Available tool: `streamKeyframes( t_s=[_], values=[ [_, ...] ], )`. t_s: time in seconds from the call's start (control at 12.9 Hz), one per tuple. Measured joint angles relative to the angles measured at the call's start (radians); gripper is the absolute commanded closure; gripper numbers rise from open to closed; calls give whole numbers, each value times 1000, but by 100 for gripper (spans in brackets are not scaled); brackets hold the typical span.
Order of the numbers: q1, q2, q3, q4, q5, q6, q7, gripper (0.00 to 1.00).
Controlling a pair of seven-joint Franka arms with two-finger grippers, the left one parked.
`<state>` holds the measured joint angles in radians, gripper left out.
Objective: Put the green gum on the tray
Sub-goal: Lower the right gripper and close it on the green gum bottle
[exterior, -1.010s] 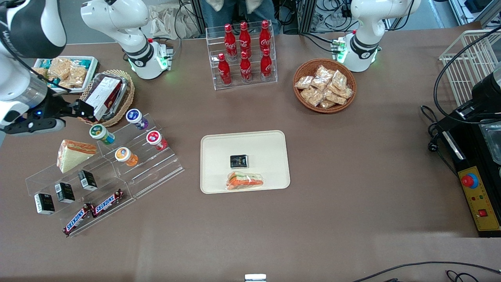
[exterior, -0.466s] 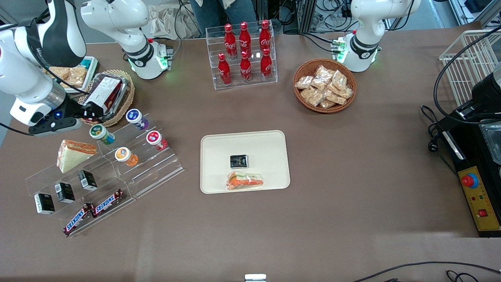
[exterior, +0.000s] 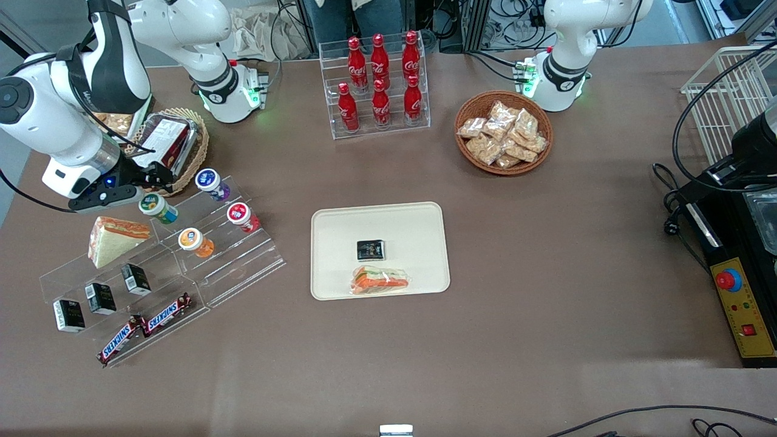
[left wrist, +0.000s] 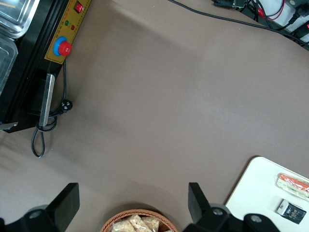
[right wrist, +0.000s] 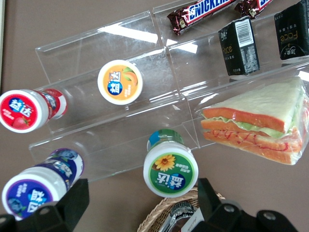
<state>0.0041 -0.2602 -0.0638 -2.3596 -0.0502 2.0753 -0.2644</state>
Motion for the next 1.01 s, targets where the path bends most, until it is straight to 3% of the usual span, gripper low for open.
streamKeyframes(
  t_s=[1.01],
  values=[
    [-1,74,-50,-57,-6,153,-71,1]
  ],
)
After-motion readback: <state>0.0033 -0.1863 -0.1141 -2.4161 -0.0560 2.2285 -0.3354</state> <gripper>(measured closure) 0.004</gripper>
